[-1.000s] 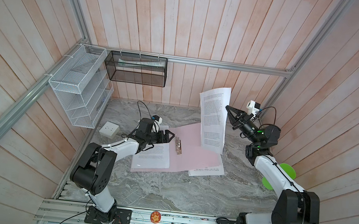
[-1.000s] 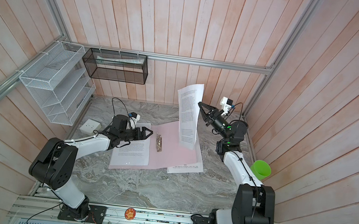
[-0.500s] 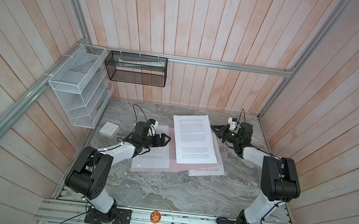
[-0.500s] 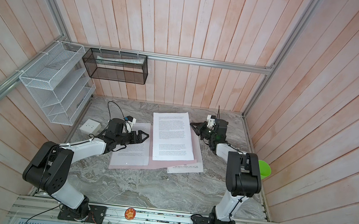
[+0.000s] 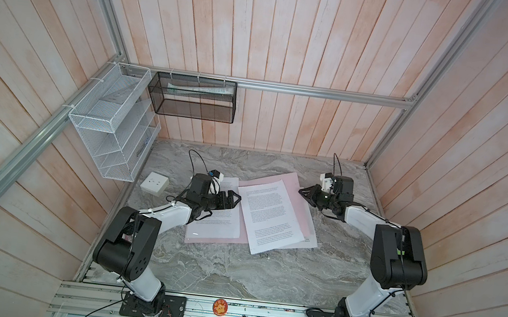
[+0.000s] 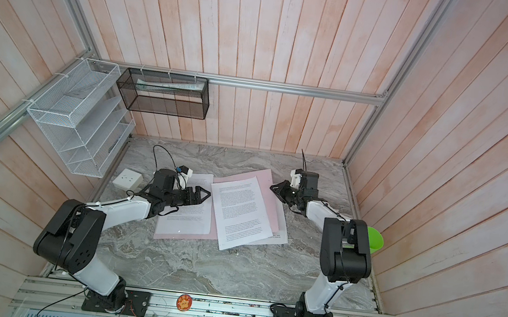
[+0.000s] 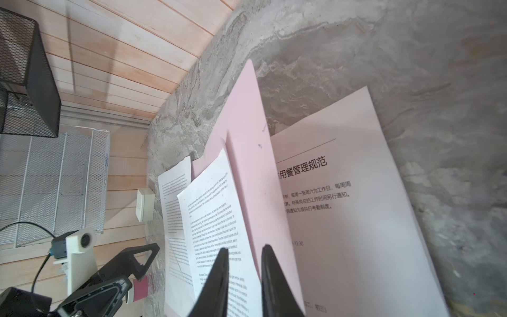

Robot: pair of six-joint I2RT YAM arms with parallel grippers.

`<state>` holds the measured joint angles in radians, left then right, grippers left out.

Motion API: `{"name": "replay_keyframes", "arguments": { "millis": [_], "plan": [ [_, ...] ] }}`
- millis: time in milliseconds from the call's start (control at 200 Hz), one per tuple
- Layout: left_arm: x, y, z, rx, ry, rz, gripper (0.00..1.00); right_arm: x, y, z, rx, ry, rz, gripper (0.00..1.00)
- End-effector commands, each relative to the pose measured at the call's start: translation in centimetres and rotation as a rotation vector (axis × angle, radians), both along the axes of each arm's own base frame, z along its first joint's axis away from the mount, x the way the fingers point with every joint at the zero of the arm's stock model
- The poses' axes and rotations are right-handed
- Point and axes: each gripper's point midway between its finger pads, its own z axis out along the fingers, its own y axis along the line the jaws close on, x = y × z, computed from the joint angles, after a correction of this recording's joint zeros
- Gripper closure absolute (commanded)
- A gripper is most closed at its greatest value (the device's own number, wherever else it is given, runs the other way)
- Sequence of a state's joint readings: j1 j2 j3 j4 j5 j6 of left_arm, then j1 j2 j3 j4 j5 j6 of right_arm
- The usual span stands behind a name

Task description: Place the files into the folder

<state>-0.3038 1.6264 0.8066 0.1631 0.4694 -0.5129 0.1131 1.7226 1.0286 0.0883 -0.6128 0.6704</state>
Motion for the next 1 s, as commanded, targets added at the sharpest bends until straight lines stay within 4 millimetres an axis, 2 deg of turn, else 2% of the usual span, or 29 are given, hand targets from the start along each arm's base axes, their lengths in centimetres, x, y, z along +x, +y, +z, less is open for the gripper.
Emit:
{"name": "replay_keyframes", "arguments": {
  "millis": [0,65,215,385,590,820,995],
  "plan": [
    [0.2,-1.4,-0.3,-0.028,0.002,-0.033,0.06,-0.9,0.6,1.1,-0.053,-0.035,0.087,0.52],
    [0.3,-2.5,-0.6,-0.029,0.006,-0.054,0.06,-1.3,1.2,1.0,-0.037,-0.028,0.124,0.49],
    [0.2,-5.1,-0.8,-0.063,0.014,-0.103,0.07,-2.3,2.2,0.7,0.015,-0.023,0.172,0.51],
    [0.1,-7.3,-0.9,-0.113,0.029,-0.153,0.08,-3.1,2.5,-1.7,0.007,0.036,0.19,0.56],
    [0.8,-7.9,-1.8,-0.111,0.048,-0.167,0.09,-3.4,2.2,-4.4,-0.034,0.11,0.192,0.58],
    [1.5,-8.4,-2.4,-0.11,0.059,-0.176,0.09,-4.2,1.6,-6.2,-0.095,0.172,0.195,0.54],
    [1.8,-8.4,-3.4,-0.092,0.08,-0.169,0.09,-4.7,1.1,-8.5,-0.137,0.238,0.196,0.52]
  ]
}}
